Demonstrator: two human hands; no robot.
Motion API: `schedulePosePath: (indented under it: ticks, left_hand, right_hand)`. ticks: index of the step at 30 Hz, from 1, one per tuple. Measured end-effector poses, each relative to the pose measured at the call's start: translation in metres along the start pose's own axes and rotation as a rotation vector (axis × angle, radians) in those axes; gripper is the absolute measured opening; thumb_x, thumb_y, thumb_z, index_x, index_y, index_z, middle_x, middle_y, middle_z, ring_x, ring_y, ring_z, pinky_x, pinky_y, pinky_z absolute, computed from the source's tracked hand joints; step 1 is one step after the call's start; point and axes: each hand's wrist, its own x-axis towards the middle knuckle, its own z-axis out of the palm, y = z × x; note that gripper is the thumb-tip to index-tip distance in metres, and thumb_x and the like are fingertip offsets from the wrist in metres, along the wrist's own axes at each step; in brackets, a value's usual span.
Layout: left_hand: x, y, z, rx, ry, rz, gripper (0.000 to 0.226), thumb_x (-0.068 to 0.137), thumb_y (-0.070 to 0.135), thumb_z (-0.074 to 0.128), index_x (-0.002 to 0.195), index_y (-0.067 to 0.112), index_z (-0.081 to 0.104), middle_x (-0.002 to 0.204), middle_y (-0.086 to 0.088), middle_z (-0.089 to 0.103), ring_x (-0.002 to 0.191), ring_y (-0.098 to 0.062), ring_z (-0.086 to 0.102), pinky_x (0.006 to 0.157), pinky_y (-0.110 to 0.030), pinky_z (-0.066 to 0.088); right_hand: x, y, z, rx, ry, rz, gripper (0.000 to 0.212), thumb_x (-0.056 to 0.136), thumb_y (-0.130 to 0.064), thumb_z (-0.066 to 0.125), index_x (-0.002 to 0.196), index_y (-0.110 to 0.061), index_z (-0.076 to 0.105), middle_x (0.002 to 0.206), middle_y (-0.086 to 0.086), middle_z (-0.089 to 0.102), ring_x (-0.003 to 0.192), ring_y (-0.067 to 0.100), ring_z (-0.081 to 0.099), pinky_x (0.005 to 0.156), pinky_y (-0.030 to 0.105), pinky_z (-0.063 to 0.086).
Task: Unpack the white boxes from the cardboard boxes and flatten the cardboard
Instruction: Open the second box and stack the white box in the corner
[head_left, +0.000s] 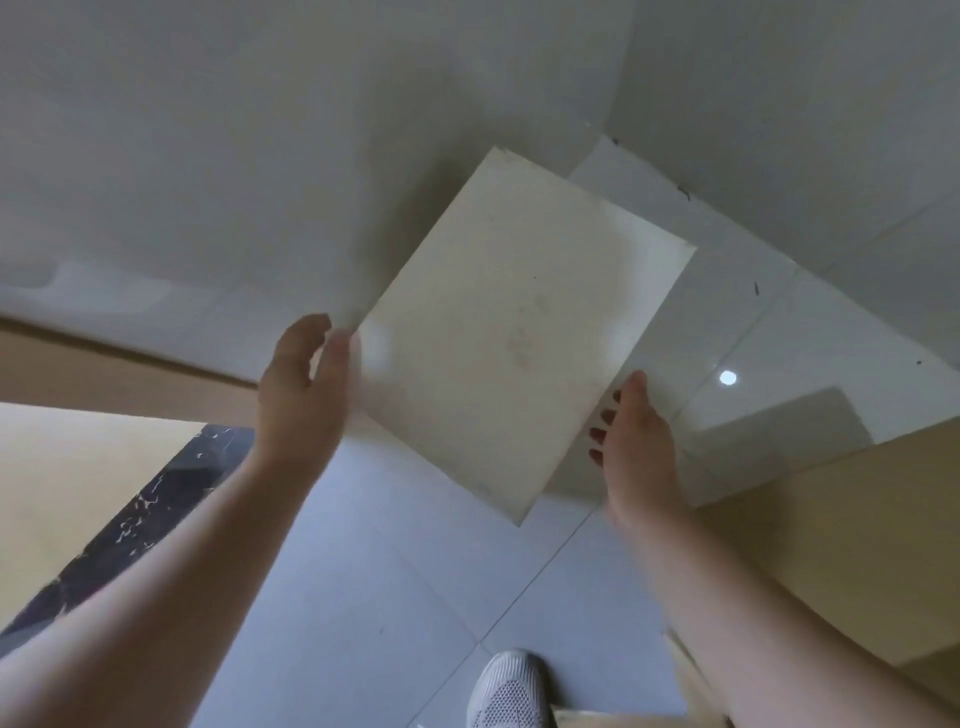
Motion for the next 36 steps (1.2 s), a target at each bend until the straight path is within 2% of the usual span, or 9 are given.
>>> schedulePosePath:
  ticks: [3,7,10,13,16,20,28,32,36]
  left_hand:
    - [-0.049,-0.055,-0.004,-0.056,0.06,-0.209,0.04,0.086,0.015,0.044,0.124,0.013,0.055,0.12,-0.001,0.061,0.109,-0.018,0.056,0.088,-0.02,0.039]
    - [-0.081,-0.116,0.04,0.15,-0.46,-0.382,0.073,0.085,-0.005,0.048,0.151,0.01,0.019,0.151,-0.008,0.034,0.096,-0.002,0.053,0.071,0.0,0.037]
    - [-0.08,-0.132,0.069,0.011,-0.562,-0.309,0.089,0.075,0.0,0.056,0.152,0.015,0.016,0.109,0.01,0.055,0.068,0.006,0.038,0.06,-0.006,0.033]
    - [-0.08,-0.143,0.089,-0.133,-0.545,-0.208,0.095,0.06,0.012,0.06,0.146,0.029,0.023,0.108,0.01,0.055,0.075,0.004,0.048,0.072,-0.025,0.045]
    - [-0.096,-0.15,0.107,-0.198,-0.465,-0.052,0.097,0.066,0.02,0.082,0.141,0.033,0.022,0.121,0.028,0.046,0.098,0.011,0.05,0.082,-0.009,0.041]
    - [-0.096,-0.146,0.134,-0.282,-0.232,-0.045,0.083,0.061,0.038,0.084,0.13,0.032,0.038,0.113,0.02,0.059,0.103,-0.003,0.058,0.072,-0.008,0.044]
    - [-0.08,-0.127,0.173,-0.135,-0.137,-0.064,0.079,0.08,0.046,0.069,0.141,0.019,0.028,0.127,-0.002,0.06,0.11,-0.028,0.059,0.083,-0.037,0.051]
    - [-0.064,-0.098,0.205,-0.172,-0.179,-0.019,0.083,0.084,0.041,0.068,0.146,0.011,0.022,0.136,-0.007,0.053,0.119,-0.027,0.053,0.093,-0.035,0.047]
    - [-0.038,-0.061,0.243,-0.148,-0.172,0.002,0.081,0.087,0.038,0.065,0.146,0.005,0.02,0.13,-0.011,0.055,0.114,-0.029,0.054,0.094,-0.034,0.045]
  right_hand:
    - [-0.006,0.002,0.0,-0.007,0.003,-0.094,0.035,0.097,-0.04,0.037,0.079,-0.02,0.059,0.091,0.0,0.065,0.105,0.032,0.06,0.098,0.052,0.045]
    - [-0.007,0.005,0.0,-0.158,-0.191,-0.217,0.058,0.081,-0.063,0.034,0.097,-0.014,0.062,0.102,0.005,0.068,0.101,0.026,0.062,0.098,0.051,0.045]
    - [-0.002,0.004,-0.005,-0.272,-0.27,-0.311,0.05,0.085,-0.056,0.042,0.083,-0.008,0.054,0.089,0.012,0.061,0.089,0.03,0.06,0.092,0.058,0.046]
    - [-0.001,0.001,-0.007,-0.314,-0.357,-0.344,0.058,0.082,-0.061,0.045,0.092,-0.005,0.057,0.099,0.014,0.062,0.094,0.029,0.059,0.095,0.058,0.045]
    - [-0.001,0.001,-0.004,-0.319,-0.46,-0.332,0.045,0.095,-0.051,0.044,0.097,-0.008,0.058,0.118,0.01,0.06,0.115,0.027,0.053,0.106,0.05,0.038]
    - [0.004,0.001,0.004,-0.425,-0.558,-0.343,0.035,0.095,-0.046,0.047,0.1,-0.015,0.061,0.094,-0.006,0.056,0.093,0.01,0.052,0.106,0.038,0.038]
    - [0.045,-0.041,0.012,-0.604,-0.334,-0.54,0.09,0.083,-0.052,0.062,0.143,0.002,0.022,0.116,0.004,0.053,0.109,0.021,0.05,0.09,0.033,0.043]
    - [0.066,-0.057,0.004,-0.688,-0.241,-0.627,0.088,0.086,-0.044,0.064,0.144,0.004,0.017,0.084,-0.01,0.046,0.09,0.014,0.052,0.07,0.025,0.039]
    - [0.075,-0.078,-0.009,-0.727,-0.221,-0.644,0.078,0.079,-0.05,0.068,0.133,-0.005,0.033,0.113,-0.003,0.056,0.109,0.018,0.053,0.085,0.03,0.043]
